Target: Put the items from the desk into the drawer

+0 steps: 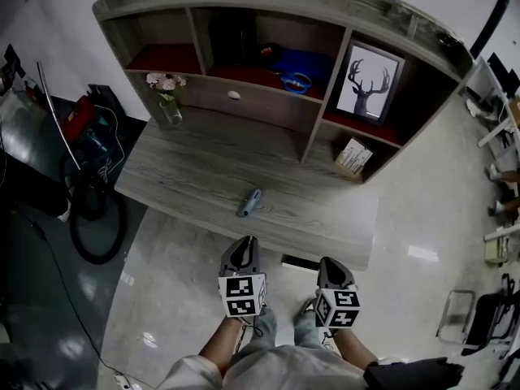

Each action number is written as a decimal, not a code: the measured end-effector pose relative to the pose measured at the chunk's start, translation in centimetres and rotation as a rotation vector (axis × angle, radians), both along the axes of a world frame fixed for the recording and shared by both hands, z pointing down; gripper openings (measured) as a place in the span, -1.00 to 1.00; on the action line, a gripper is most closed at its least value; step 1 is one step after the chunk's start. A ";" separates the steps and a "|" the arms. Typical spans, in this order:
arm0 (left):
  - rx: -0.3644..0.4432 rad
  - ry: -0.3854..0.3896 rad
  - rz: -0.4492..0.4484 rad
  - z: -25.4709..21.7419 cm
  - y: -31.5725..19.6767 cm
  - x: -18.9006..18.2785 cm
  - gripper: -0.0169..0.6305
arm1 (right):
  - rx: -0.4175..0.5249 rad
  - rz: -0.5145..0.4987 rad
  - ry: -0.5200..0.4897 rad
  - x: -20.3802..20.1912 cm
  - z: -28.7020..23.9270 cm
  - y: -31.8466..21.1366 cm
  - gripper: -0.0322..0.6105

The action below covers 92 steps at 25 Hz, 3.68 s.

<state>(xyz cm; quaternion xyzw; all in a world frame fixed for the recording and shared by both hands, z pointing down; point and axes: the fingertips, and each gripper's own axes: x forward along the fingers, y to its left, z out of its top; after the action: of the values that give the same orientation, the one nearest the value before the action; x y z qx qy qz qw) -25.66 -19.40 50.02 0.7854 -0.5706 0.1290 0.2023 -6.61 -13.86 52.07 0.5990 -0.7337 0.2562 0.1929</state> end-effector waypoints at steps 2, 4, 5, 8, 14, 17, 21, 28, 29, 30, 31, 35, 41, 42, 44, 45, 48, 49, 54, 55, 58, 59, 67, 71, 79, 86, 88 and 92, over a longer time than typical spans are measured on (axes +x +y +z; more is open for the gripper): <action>-0.010 0.005 0.001 0.8 -0.6 -0.3 -0.89 | -0.014 -0.003 0.003 -0.3 0.6 0.0 -0.90; -0.024 0.008 0.006 1.8 -1.2 -0.5 -0.84 | -0.027 -0.011 0.005 -0.6 1.2 0.1 -0.90; -0.032 0.011 0.010 2.2 -1.5 -0.6 -0.77 | -0.034 -0.017 0.005 -0.9 1.5 0.1 -0.90; -0.042 0.019 0.013 3.2 -2.4 -0.9 -0.75 | -0.053 -0.028 0.000 -1.7 2.5 0.3 -0.90; -0.058 0.032 0.018 5.4 -4.3 -1.5 -0.65 | -0.084 -0.060 -0.008 -3.1 4.5 0.5 -0.90; -0.069 0.020 0.018 6.9 -5.4 -2.0 -0.65 | -0.091 -0.068 -0.007 -3.4 5.3 0.4 -0.90; -0.101 0.018 0.031 8.7 -7.1 -2.4 -0.65 | -0.090 -0.061 -0.003 -3.2 5.9 -0.3 -0.90; -0.153 -0.006 0.032 11.5 -9.2 -3.0 -0.65 | -0.092 -0.048 -0.012 -2.8 6.9 -1.3 -0.90; -0.159 -0.008 0.036 11.8 -9.3 -3.0 -0.65 | -0.097 -0.047 -0.016 -2.8 7.1 -1.3 -0.90; -0.163 -0.010 0.041 12.0 -9.5 -3.0 -0.65 | -0.104 -0.045 -0.021 -2.8 7.2 -1.3 -0.90; -0.168 -0.011 0.045 12.2 -9.7 -2.9 -0.65 | -0.112 -0.043 -0.027 -2.9 7.4 -1.4 -0.90; -0.215 -0.020 0.050 13.4 -10.2 -2.8 -0.65 | -0.127 -0.040 -0.044 -3.2 8.0 -1.3 -0.90; -0.246 -0.004 0.059 13.8 -11.0 -2.5 -0.65 | -0.135 -0.040 -0.065 -3.7 8.8 -0.9 -0.90; -0.253 -0.003 0.062 13.9 -11.1 -2.4 -0.65 | -0.137 -0.039 -0.068 -3.8 8.9 -0.8 -0.90; -0.269 -0.013 0.068 14.1 -11.2 -2.3 -0.65 | -0.140 -0.036 -0.073 -4.0 9.0 -0.7 -0.90; -0.276 -0.020 0.070 14.2 -11.3 -2.2 -0.65 | -0.138 -0.036 -0.074 -4.0 9.0 -0.7 -0.90; -0.292 -0.021 0.070 14.4 -11.5 -2.2 -0.65 | -0.120 -0.029 -0.069 -3.7 8.9 -0.9 -0.90; -0.297 -0.014 0.068 14.4 -11.6 -2.2 -0.65 | -0.117 -0.025 -0.068 -3.6 8.9 -0.9 -0.90; -0.302 -0.008 0.061 14.4 -11.6 -2.2 -0.65 | -0.122 -0.002 -0.072 -3.0 9.0 -0.8 -0.90; -0.301 -0.009 0.060 14.4 -11.6 -2.1 -0.65 | -0.122 -0.001 -0.071 -2.9 9.1 -0.7 -0.90; -0.301 -0.007 0.056 14.3 -11.4 -2.0 -0.64 | -0.123 0.002 -0.074 -2.8 9.0 -0.7 -0.90; -0.302 -0.008 0.055 14.3 -11.3 -1.9 -0.64 | -0.123 0.004 -0.077 -2.9 9.0 -0.7 -0.90; -0.275 -0.049 0.053 13.9 -10.4 -1.1 -0.71 | -0.106 0.018 -0.081 -2.2 8.6 -0.5 -0.90; -0.274 -0.061 0.050 13.7 -9.9 -0.6 -0.73 | -0.105 0.034 -0.091 -1.6 8.5 0.0 -0.90; -0.237 -0.108 0.036 12.9 -9.2 0.4 -0.74 | -0.088 0.049 -0.085 -0.2 7.9 0.6 -0.90; -0.217 -0.091 0.007 11.7 -8.7 1.0 -0.75 | -0.090 0.048 -0.100 0.7 7.6 1.1 -0.90; -0.202 -0.092 0.003 11.1 -8.8 1.2 -0.75 | -0.084 0.050 -0.099 1.0 7.4 1.1 -0.90; -0.180 -0.098 0.002 9.9 -8.7 1.8 -0.75 | -0.072 0.056 -0.106 1.4 6.8 1.3 -0.90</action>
<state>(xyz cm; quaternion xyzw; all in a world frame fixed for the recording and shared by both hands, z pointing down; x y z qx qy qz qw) -23.86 -28.09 59.90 0.7574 -0.5651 0.2181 0.2439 -5.23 -12.61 58.83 0.5975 -0.7162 0.3191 0.1681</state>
